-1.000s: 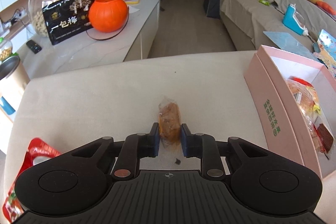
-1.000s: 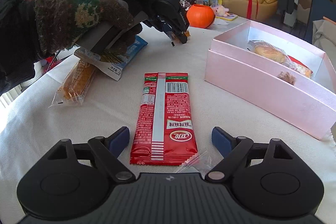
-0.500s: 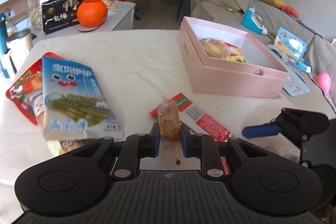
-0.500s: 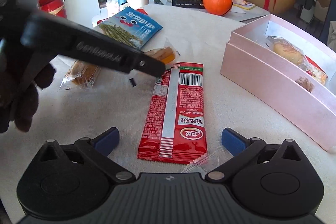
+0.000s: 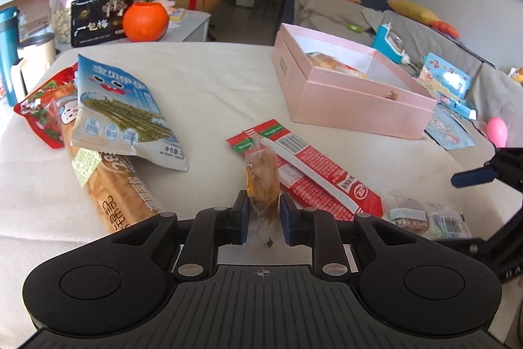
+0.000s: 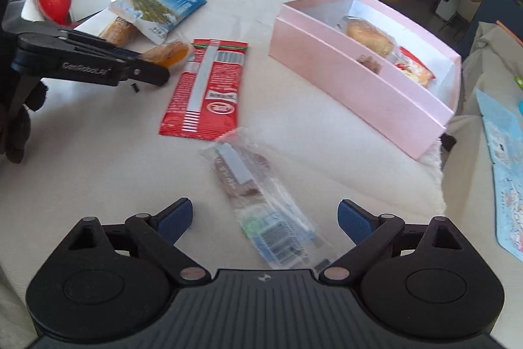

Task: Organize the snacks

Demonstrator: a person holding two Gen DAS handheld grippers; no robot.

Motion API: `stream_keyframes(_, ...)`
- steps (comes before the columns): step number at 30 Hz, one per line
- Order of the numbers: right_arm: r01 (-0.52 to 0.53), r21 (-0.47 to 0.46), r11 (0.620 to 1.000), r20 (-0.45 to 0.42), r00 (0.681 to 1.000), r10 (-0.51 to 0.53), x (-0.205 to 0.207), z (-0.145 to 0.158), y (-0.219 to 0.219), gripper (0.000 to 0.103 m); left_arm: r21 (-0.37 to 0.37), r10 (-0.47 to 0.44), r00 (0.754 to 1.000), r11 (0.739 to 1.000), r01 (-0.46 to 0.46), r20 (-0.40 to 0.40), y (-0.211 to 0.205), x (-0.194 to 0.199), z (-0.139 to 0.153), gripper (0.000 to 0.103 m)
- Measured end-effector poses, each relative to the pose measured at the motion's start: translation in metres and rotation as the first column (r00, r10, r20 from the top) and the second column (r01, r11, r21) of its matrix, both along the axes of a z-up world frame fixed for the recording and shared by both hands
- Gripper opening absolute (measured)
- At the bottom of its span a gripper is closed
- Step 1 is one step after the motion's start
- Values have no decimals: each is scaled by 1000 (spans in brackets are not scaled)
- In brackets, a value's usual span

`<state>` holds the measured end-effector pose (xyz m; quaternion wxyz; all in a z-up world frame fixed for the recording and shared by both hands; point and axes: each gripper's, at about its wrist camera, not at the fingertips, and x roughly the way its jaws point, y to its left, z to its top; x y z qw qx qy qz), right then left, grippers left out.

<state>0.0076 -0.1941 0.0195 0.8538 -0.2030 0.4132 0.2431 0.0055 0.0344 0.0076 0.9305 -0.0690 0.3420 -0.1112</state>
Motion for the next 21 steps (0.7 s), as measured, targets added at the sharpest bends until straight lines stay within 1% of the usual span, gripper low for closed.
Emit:
stream_keyframes(2, 76, -33, 997, 59, 996, -74, 5, 1, -9, 93, 14, -1, 1000, 1000, 1, 26, -3, -4, -3, 24)
stream_keyframes(4, 152, -52, 987, 107, 983, -146, 14, 1, -15, 84, 36, -2, 999, 999, 0, 53, -6, -9, -5, 24)
stream_keyframes(5, 175, -46, 983, 110, 979, -169, 18, 1, -17, 82, 42, -4, 998, 999, 1, 56, -7, -9, -5, 24)
stream_keyframes(6, 187, -28, 982, 105, 978, -183, 21, 2, -18, 77, 40, -4, 998, 999, 2, 56, -6, -9, -5, 24)
stream_keyframes(7, 192, -6, 981, 97, 977, -190, 23, 3, -18, 74, 33, -3, 998, 999, 1, 55, -5, -9, -5, 24)
stream_keyframes(8, 189, 15, 982, 88, 978, -189, 25, 3, -17, 74, 25, -2, 998, 1000, 1, 55, -4, -8, -5, 24)
stream_keyframes(10, 160, 55, 986, 71, 984, -164, 29, 3, -8, 74, 17, -2, 998, 1000, 1, 55, -3, -9, -6, 24)
stream_keyframes(14, 112, 51, 992, 86, 989, -116, 34, -2, 20, 74, 17, -2, 998, 1000, 1, 56, -2, -9, -6, 24)
stream_keyframes(19, 138, 99, 985, 93, 985, -147, 51, -2, 35, 74, 18, -2, 998, 1000, 1, 56, -3, -9, -6, 24)
stream_keyframes(21, 135, 102, 986, 105, 984, -145, 58, -3, 38, 74, 17, -2, 998, 1000, 1, 56, -2, -9, -6, 24)
